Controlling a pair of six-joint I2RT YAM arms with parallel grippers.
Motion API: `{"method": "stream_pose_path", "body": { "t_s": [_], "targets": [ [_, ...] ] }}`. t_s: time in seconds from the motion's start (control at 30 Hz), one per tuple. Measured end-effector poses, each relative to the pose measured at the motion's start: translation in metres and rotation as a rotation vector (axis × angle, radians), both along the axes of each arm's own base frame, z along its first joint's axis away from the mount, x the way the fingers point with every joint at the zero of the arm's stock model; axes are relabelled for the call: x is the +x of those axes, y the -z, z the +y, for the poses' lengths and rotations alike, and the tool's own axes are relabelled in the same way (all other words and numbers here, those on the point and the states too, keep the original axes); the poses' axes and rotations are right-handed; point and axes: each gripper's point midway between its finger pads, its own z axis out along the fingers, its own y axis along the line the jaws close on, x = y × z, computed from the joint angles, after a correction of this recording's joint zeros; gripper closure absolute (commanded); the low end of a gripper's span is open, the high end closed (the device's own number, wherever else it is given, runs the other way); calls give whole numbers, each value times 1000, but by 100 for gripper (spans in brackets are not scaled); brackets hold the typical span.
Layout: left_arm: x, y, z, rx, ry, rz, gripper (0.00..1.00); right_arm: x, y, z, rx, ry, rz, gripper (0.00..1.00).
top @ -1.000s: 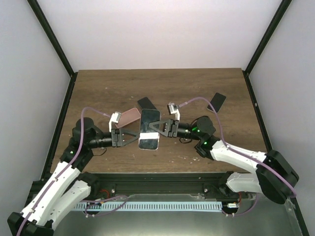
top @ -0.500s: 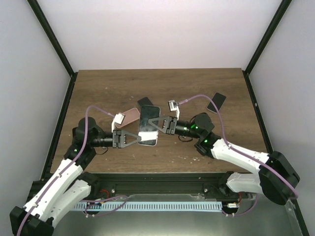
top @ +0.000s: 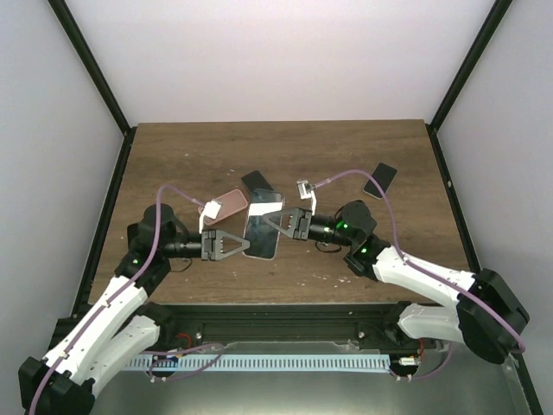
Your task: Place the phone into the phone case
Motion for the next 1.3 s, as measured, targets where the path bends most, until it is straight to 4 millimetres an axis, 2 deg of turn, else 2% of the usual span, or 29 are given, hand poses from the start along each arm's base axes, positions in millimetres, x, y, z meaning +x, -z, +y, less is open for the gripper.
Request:
{"method": "stream_pose_path", "body": {
  "t_s": [0.17,0.37,0.57,0.8,1.07,1.3],
  "targets": [
    [2,-2,1,7,-25,-13,49,-8,3,0,-25,-29,-51,83],
    [4,-13,3,-11,-46,-62,43,-25,21,-1,-61,-111,-71,83],
    [9,-21,-1,-36,-38,-68,43,-46,31,-6,-64,-206,-91,83],
    [9,-32,-5,-78,9,-74,53,-61,23,-9,-40,-281,-140,83],
    [9,-34,-8,-92,34,-72,85,-69,25,-7,-38,-341,-151,80],
    [11,-31,-9,-86,36,-67,96,-67,26,-6,-43,-333,-147,77]
  ]
}}
